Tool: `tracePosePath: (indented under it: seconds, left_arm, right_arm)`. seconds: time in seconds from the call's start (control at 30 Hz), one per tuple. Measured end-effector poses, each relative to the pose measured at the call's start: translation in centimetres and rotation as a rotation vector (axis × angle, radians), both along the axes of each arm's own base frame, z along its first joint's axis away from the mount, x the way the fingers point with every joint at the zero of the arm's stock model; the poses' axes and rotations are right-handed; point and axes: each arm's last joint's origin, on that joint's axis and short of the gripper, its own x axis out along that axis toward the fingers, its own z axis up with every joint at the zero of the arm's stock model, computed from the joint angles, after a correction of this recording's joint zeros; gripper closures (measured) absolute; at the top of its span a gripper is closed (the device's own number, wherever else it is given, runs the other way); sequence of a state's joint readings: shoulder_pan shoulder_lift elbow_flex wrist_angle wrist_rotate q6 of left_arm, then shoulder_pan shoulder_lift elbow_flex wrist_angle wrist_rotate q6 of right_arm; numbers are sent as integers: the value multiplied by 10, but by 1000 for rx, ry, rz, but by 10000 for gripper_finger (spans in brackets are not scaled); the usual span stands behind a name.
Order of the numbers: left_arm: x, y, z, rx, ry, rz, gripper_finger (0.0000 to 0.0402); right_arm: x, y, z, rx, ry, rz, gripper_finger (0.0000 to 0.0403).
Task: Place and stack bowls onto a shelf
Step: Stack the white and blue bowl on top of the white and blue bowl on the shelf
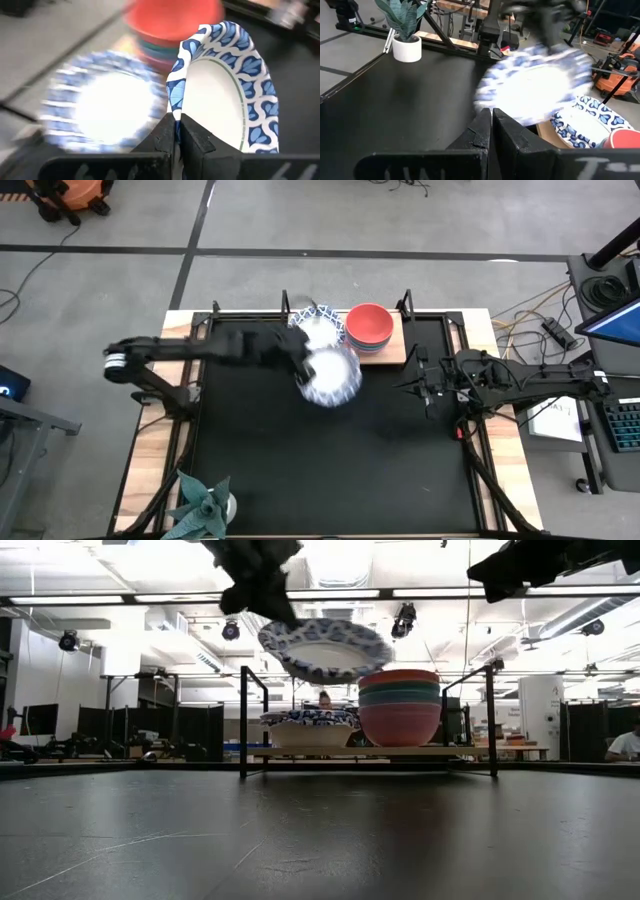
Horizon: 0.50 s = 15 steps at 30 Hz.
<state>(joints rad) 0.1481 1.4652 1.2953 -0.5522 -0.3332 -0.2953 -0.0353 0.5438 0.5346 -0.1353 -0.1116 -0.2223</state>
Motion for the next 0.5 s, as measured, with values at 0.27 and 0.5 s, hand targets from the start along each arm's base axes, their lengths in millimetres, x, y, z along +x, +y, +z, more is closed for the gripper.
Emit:
tracePosePath:
  seconds: [0.27, 0.5]
  left_arm:
    - [-34, 76, 10, 46, 15, 189, 401]
    - [-36, 101, 3, 51, 26, 234, 395]
  right_arm:
    - [0, 0, 1, 1, -9, 0, 394]
    - [0, 0, 1, 2, -11, 0, 394]
